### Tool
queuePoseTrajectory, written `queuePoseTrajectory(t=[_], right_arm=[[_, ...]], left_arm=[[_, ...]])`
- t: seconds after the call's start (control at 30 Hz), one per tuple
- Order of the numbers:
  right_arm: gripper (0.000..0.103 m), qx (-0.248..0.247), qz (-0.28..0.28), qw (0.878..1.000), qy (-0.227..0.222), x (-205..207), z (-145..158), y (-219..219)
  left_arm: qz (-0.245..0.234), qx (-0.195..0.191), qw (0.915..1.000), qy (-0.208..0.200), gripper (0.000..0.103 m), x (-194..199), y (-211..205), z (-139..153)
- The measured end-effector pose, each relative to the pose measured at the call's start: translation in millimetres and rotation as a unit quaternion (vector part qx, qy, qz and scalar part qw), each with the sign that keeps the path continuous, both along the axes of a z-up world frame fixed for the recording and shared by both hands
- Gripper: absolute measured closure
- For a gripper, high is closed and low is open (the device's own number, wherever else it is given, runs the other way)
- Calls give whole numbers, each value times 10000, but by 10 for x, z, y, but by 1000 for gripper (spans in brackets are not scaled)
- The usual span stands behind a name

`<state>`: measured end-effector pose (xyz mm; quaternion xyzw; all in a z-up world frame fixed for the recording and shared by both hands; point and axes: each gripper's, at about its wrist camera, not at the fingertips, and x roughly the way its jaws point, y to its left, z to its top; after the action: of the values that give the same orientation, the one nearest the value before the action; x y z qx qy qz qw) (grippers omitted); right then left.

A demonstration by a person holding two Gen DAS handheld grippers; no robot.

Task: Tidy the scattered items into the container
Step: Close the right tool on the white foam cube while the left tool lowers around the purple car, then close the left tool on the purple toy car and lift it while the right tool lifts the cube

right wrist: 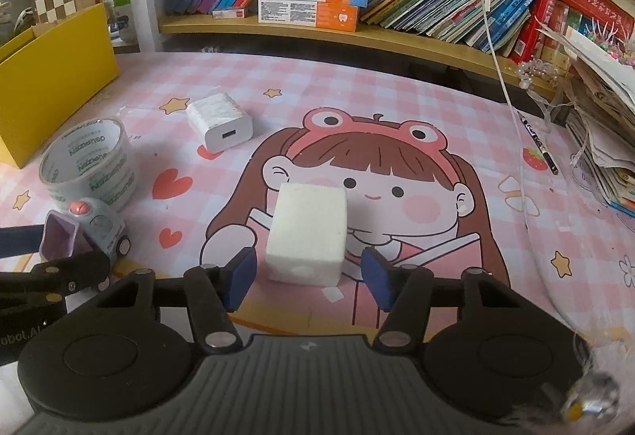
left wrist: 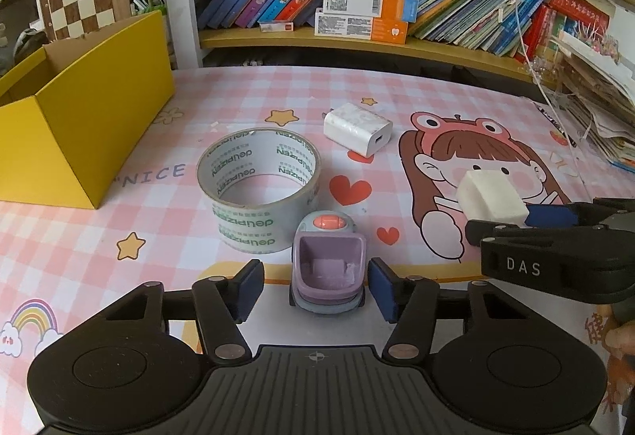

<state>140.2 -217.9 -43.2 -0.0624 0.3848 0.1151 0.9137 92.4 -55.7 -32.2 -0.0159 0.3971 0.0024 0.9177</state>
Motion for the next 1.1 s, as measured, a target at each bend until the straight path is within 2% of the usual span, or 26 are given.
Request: queuePoseTrajectory(t=[0.63,1.1], right_arm=[[56,3,67,10000,21,91,-29,12],[67,172,4,9998,62,51,7,-19]], left_arm=[[-124,62,9999,-6,62,38,-64,-38],[-211,-16,9998,-43,63,10,-13,-35]])
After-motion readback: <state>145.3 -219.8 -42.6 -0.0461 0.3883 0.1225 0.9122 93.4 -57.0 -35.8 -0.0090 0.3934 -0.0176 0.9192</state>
